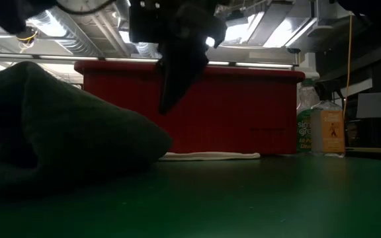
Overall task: Fold laundry
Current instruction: Fold the green shirt
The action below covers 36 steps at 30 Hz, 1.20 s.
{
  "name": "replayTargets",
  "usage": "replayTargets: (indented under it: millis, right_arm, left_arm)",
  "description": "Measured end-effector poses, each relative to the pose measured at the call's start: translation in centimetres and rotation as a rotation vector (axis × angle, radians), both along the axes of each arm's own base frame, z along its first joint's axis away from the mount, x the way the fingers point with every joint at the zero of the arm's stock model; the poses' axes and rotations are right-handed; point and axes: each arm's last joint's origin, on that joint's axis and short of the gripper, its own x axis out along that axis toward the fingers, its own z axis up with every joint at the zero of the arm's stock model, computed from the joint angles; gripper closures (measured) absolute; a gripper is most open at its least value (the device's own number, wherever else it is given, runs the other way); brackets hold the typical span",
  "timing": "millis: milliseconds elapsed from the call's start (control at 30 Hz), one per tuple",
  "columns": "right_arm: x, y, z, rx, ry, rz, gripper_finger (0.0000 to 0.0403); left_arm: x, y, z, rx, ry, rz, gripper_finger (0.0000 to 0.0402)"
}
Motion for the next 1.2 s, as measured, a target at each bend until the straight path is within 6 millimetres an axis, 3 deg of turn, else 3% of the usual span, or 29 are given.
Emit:
replayTargets:
  millis: [300, 600, 867, 1200]
  right_arm:
    - [0.7, -3.0, 0.1, 0.097, -0.037, -0.007, 0.0260]
    - [0.4, -2.0, -2.6, 0.088, -0.029, 0.047, 0.0260]
    - [0.9, -2.1, -2.8, 0.094, -0.094, 0.046, 0.0260]
    - [0.8, -1.8, -2.7, 0.196, -0.088, 0.094, 0.0275]
  left_arm:
    - [2.2, -1.0, -3.1, 0.063, -0.016, -0.075, 0.0239]
    - [2.8, -1.4, -4.7, 0.105, -0.005, -0.113, 0.0239]
    - [3.0, -1.3, -5.2, 0.138, -0.016, -0.090, 0.0240]
    - [3.0, -1.3, -5.2, 0.144, -0.019, -0.085, 0.0306]
